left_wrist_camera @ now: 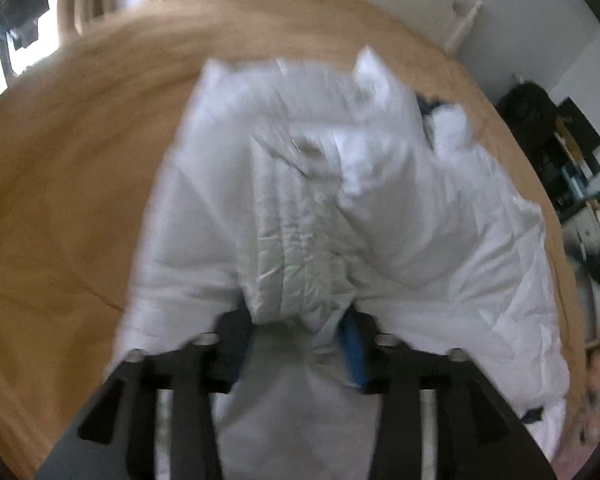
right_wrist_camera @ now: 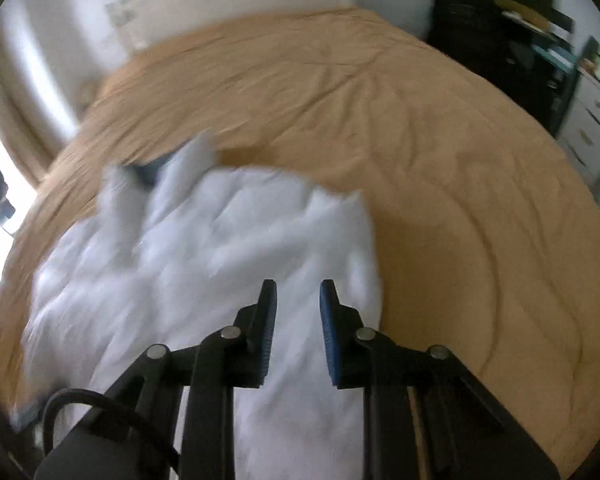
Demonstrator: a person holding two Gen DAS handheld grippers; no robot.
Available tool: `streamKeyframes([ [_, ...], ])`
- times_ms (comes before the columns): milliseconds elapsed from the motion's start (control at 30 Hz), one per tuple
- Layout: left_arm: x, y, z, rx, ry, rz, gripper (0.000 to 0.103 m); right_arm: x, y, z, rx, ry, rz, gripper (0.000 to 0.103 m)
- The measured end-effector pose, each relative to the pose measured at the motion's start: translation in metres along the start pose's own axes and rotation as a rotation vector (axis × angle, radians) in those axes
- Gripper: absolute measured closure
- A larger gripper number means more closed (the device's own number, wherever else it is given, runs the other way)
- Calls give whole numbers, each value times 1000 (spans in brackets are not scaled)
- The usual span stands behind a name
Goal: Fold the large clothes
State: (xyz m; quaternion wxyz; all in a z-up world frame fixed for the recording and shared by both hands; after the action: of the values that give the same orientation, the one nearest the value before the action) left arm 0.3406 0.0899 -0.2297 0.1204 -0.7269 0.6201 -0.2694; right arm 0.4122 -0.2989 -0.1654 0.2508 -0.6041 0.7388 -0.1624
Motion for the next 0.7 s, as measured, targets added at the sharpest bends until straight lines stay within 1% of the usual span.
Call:
streamKeyframes([
  [33, -7, -6, -11, 41, -25, -4, 37, -4, 20, -8, -22, -19, -30, 79],
  [67, -15, -12, -20, 71, -60, -12, 37, -7, 36, -12, -33, -39, -53, 79],
  [100, -22, -17, -27, 93, -106, -19, 39, -10, 52, -12, -52, -54, -79, 78],
  [133, -29, -22, -37, 123, -170, -22, 41, -13, 71, -3, -94, -44, -114, 78],
  [167, -32, -29, -50, 157, -212, -16, 41, -11, 81, 9, -129, -19, -133, 78],
  [200, -27, -32, -58, 168, -204, -5, 41, -6, 91, 22, -156, 4, -132, 78],
  [233, -18, -33, -64, 170, -176, 14, 41, -2, 97, 33, -171, -2, -110, 78],
  [300, 8, -32, -67, 159, -120, 70, 40, 4, 98, 40, -161, -23, -73, 78],
  [367, 37, -30, -58, 139, -82, 108, 39, 7, 96, 42, -156, -30, -58, 77],
  [433, 72, -28, -34, 86, -28, 145, 39, 9, 97, 39, -156, -20, -72, 77],
  [467, 84, -27, -20, 61, -20, 165, 39, 8, 97, 38, -155, -15, -76, 77],
  [500, 95, -28, -7, 47, -34, 185, 39, 8, 96, 39, -155, -12, -77, 77],
  [567, 104, -27, 28, 3, -99, 231, 39, 6, 96, 39, -150, -5, -84, 77],
  [600, 102, -26, 41, -17, -120, 219, 38, 7, 97, 39, -145, -3, -91, 76],
  [633, 96, -26, 56, -41, -109, 196, 36, 5, 96, 36, -143, 0, -100, 76],
  [667, 88, -25, 66, -66, -79, 166, 35, 2, 97, 38, -141, 1, -107, 75],
  [700, 83, -25, 68, -76, -60, 149, 35, 3, 97, 38, -140, 1, -114, 75],
])
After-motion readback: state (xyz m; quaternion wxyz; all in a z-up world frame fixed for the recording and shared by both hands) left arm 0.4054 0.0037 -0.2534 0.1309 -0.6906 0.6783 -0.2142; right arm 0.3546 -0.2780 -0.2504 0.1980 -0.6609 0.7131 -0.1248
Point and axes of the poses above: each gripper's, at about its wrist camera, not at the fingertips, and z roughly the way its jaws point, x to its right, y to its underside, the point moved 9 cm from there along z, roughly the way its jaws point, and after that the axes turned 2 degrees about z, right-handed, at the moved point
